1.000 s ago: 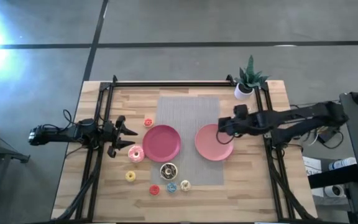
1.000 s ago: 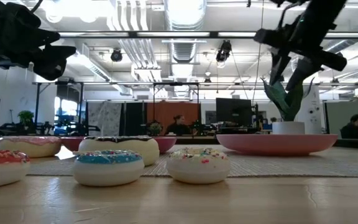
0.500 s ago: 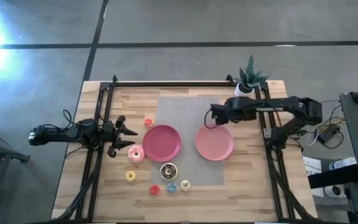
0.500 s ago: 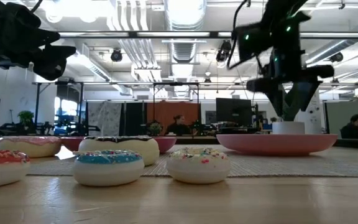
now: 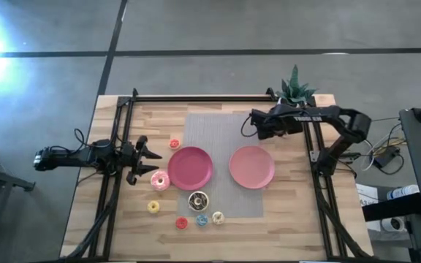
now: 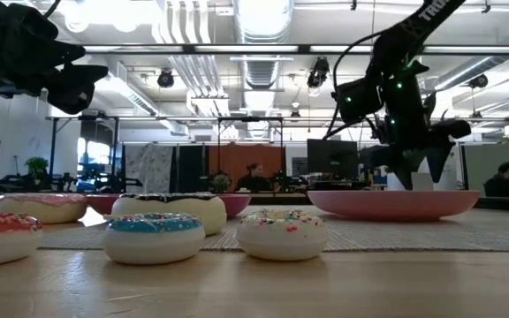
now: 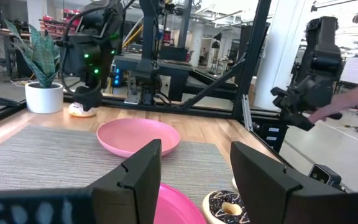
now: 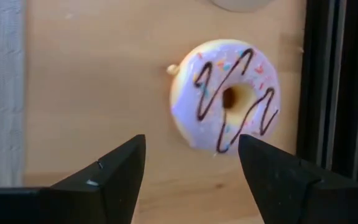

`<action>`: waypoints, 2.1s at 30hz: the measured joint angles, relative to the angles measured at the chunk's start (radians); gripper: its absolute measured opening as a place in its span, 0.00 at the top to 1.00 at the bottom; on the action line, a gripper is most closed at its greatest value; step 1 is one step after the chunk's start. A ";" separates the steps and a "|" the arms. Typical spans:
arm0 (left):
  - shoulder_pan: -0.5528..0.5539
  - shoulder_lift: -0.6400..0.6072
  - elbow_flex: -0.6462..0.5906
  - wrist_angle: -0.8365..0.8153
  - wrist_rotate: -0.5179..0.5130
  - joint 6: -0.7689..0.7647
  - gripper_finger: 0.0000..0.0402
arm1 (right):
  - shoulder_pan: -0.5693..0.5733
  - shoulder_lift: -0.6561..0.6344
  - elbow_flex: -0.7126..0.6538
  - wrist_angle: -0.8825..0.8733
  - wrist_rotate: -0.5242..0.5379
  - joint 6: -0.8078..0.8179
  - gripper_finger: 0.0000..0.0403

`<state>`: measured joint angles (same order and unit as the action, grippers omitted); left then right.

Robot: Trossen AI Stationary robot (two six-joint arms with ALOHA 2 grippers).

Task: Pick & Place donuts
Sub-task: Put the large purple doughnut on the light pink plate

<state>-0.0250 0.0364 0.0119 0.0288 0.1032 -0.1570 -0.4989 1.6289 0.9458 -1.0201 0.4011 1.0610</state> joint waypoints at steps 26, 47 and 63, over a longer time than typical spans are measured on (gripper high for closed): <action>0.000 0.000 0.000 0.000 0.000 0.000 0.58 | -0.088 -0.005 -0.150 0.214 -0.003 -0.229 0.88; 0.000 0.000 0.000 0.000 0.000 0.000 0.58 | 0.481 -0.282 0.042 0.119 -0.302 -0.389 0.95; 0.000 0.000 0.000 0.000 0.000 0.000 0.58 | 0.670 -0.002 0.022 0.117 -0.270 -0.330 0.87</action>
<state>-0.0247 0.0364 0.0117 0.0288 0.1031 -0.1570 0.1711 1.6264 0.9680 -0.9034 0.1307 0.7306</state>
